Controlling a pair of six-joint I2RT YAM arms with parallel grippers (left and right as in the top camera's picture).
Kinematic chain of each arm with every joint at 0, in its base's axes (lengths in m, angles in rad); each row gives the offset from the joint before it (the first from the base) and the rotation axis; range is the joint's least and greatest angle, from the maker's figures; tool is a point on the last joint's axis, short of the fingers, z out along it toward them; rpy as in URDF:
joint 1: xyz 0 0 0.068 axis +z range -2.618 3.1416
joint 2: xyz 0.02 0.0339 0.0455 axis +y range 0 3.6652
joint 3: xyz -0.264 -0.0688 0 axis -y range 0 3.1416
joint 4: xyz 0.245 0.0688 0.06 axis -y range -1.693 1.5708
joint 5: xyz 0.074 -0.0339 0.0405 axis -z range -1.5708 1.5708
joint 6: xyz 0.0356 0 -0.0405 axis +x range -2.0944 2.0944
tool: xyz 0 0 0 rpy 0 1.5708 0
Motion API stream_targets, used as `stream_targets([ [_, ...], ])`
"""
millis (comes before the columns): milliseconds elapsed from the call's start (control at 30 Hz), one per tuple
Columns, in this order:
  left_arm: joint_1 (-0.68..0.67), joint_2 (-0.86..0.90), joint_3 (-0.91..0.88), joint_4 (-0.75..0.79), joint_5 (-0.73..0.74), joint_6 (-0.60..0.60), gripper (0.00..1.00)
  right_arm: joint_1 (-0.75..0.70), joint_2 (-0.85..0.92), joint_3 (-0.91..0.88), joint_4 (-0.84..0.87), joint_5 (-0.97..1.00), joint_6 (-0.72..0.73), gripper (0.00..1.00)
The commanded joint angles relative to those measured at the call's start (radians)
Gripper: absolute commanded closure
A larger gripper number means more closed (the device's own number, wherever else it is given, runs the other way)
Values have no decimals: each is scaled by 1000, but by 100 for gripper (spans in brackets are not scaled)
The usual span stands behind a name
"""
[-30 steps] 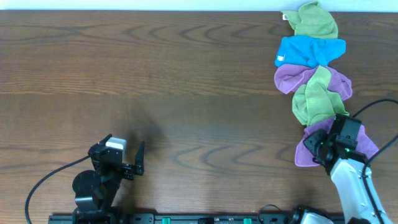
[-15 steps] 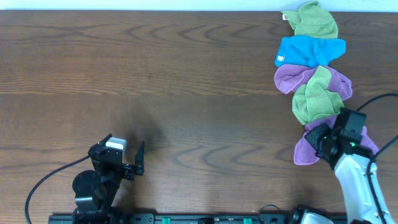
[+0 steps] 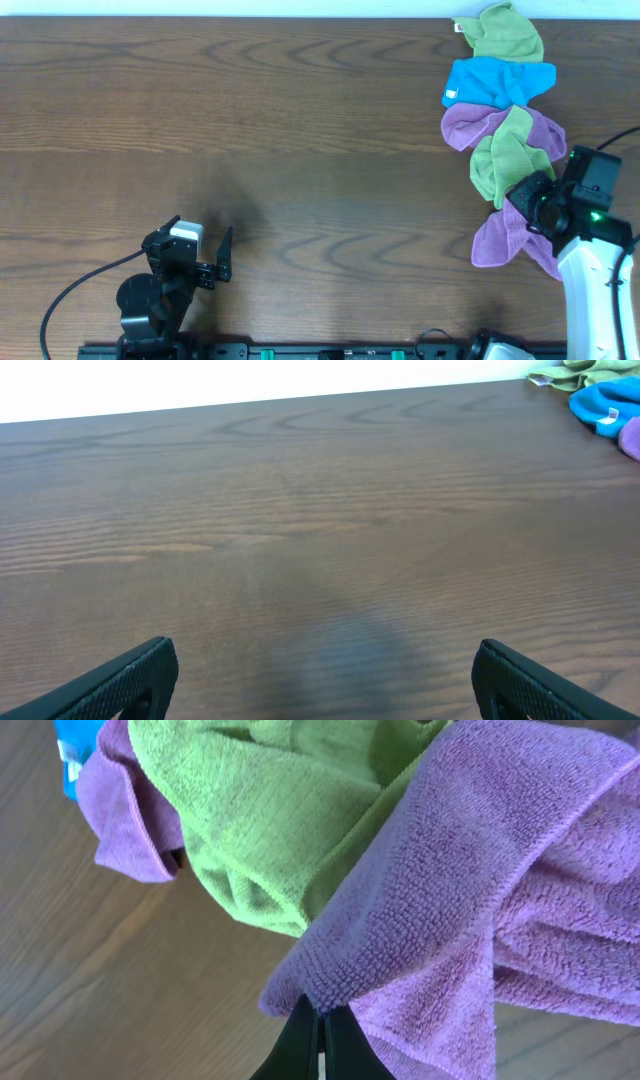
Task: Fold the cloth
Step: 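Lift the purple cloth with the right gripper and drag it left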
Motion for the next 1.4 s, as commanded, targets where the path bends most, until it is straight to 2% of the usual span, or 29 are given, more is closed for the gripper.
stream_targets([
  [0, -5, -6, -23, 0, -3, 17, 5, 1, -11, 35, -1, -116, -17, 98],
  [200, -5, -6, -23, 0, -3, 17, 5, 126, -11, 106, -19, -254, -60, 99],
  [400, -5, -6, -23, 0, -3, 17, 5, 414, -11, 254, -58, -243, -100, 98],
  [600, -5, -6, -23, 0, -3, 17, 5, 708, -8, 385, -27, -240, -97, 98],
  [733, -5, -6, -23, 0, -3, 17, 5, 852, 6, 426, -18, -189, -95, 98],
  [833, -5, -6, -23, 0, -3, 17, 5, 879, 27, 428, -34, -116, -94, 98],
  [1033, -5, -6, -23, 0, -3, 17, 5, 829, 51, 453, -159, 23, -27, 98],
  [1233, -5, -6, -23, 0, -3, 17, 5, 787, 51, 594, -276, 149, -38, 98],
  [1367, -5, -6, -23, 0, -3, 17, 5, 792, 60, 660, -255, 164, -50, 98],
])
